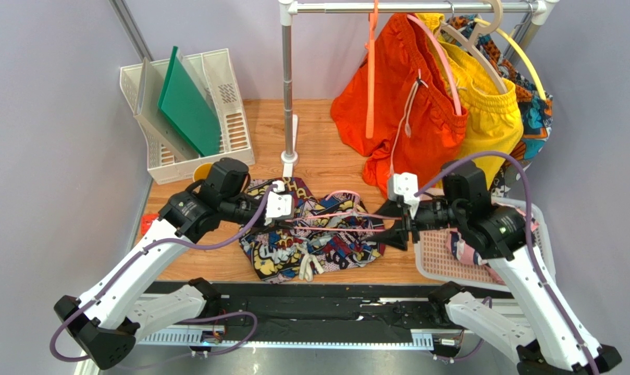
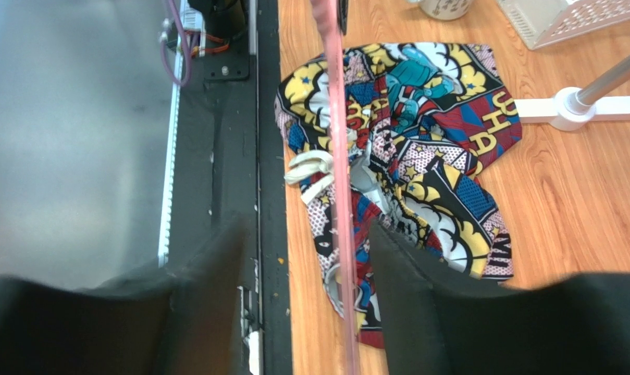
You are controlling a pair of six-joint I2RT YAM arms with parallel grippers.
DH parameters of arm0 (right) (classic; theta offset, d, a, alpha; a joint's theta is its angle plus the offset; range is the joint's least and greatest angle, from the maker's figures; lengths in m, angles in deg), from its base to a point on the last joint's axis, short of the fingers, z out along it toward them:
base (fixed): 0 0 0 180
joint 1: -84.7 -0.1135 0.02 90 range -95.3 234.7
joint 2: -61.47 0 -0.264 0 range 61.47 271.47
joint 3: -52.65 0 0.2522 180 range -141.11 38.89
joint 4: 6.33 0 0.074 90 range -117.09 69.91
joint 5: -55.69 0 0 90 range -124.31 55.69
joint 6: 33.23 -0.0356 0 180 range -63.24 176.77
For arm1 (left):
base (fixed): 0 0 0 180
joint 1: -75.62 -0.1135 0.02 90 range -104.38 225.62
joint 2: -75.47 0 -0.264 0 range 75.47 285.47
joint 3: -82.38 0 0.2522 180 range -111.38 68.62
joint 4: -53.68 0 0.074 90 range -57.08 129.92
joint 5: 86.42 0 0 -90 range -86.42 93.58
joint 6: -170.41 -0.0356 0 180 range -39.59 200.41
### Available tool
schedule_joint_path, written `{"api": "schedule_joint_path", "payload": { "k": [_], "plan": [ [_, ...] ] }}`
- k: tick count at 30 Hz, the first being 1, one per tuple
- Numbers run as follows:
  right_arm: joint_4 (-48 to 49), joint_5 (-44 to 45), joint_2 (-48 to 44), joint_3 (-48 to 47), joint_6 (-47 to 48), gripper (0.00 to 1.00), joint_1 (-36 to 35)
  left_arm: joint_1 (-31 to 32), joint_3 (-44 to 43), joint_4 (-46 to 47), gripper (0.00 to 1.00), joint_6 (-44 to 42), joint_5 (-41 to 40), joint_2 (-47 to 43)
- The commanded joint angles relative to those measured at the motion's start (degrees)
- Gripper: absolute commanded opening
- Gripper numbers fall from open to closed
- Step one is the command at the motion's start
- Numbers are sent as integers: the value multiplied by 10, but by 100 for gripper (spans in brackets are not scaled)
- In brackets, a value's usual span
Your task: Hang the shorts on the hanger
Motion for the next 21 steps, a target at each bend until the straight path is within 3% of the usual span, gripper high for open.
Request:
{"api": "schedule_joint_path", "payload": {
  "k": [1,2,4,7,10,11,13,14,15,17,18,20,21],
  "plan": [
    [0,-22,45,-41,11,68,-9,1,-2,2,0,22,-15,12],
    [7,-23,52,-48,11,75,-10,0,-9,-5,0,23,-6,17],
    [15,-25,70,-66,16,75,-18,1,-14,-21,0,31,3,34],
    [43,-14,90,-79,15,67,-33,0,-15,-28,0,35,16,52],
    [56,4,111,-95,15,50,-57,0,-17,-27,0,46,15,67],
    [52,7,117,-98,14,37,-63,1,-19,-23,0,55,11,70],
    [45,17,128,-102,18,22,-78,0,-21,-15,0,68,10,77],
    [38,29,130,-100,22,6,-82,0,-21,-10,0,75,11,78],
    [34,37,130,-97,26,0,-88,0,-20,-1,0,81,8,78],
    [30,58,125,-83,32,0,-89,-2,-17,7,2,96,-5,74],
    [28,66,116,-79,35,0,-89,-6,-15,14,23,102,-11,73],
    [15,89,97,-71,52,0,-89,-52,-10,31,47,124,-11,73],
    [6,94,91,-69,58,0,-89,-78,-10,38,50,131,-4,75]
  ]
}}
